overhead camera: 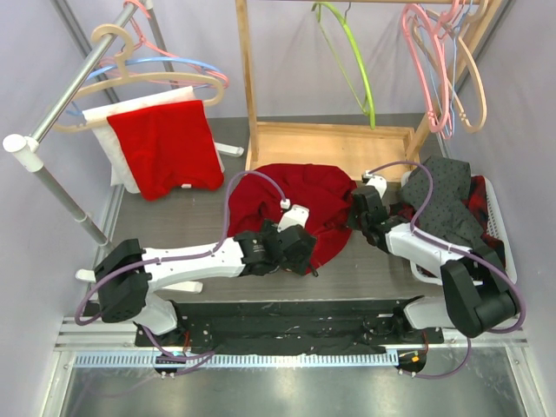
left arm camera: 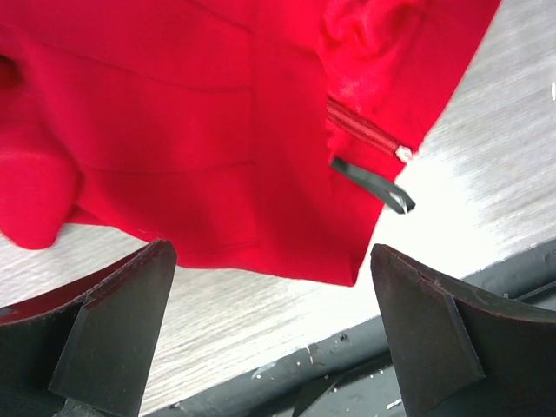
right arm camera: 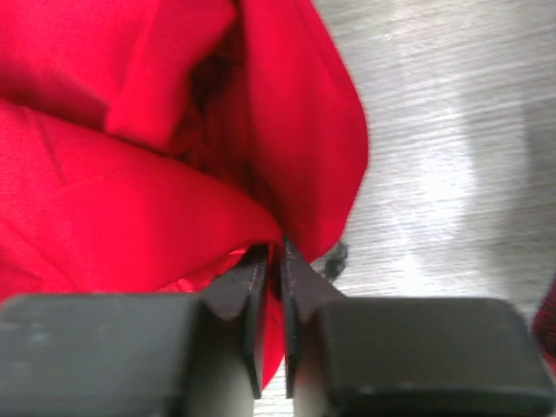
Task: Place the skirt on the hanger
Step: Adjust the skirt at the center of the board.
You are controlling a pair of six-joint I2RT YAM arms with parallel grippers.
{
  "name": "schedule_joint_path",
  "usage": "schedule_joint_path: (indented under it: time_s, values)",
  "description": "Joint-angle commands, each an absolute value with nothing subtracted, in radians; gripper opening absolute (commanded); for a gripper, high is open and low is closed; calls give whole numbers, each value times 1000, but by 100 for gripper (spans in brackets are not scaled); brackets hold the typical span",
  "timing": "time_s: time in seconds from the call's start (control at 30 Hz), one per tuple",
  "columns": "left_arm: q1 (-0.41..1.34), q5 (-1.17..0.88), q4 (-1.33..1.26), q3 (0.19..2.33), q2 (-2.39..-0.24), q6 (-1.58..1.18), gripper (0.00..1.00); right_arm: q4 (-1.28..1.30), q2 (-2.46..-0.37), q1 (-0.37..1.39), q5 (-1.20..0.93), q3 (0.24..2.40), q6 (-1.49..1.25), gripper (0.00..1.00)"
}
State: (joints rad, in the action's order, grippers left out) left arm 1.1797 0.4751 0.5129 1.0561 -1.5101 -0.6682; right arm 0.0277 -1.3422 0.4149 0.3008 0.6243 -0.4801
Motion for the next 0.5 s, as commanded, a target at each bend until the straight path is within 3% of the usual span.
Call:
schedule_joint_path:
  time_s: [0.0,0.37,0.47]
  values:
    - [1181,407,434,1016,-1491,-667,100,-38,-1318,413,247,649,-497,11]
    - [1204,448,456,1012,-1554,-726,95,26,-1266,411,196,608,-538,7]
    - [1206,483,454,1020,-1562,-758,88,29,-1244,411,186,592,-551,7]
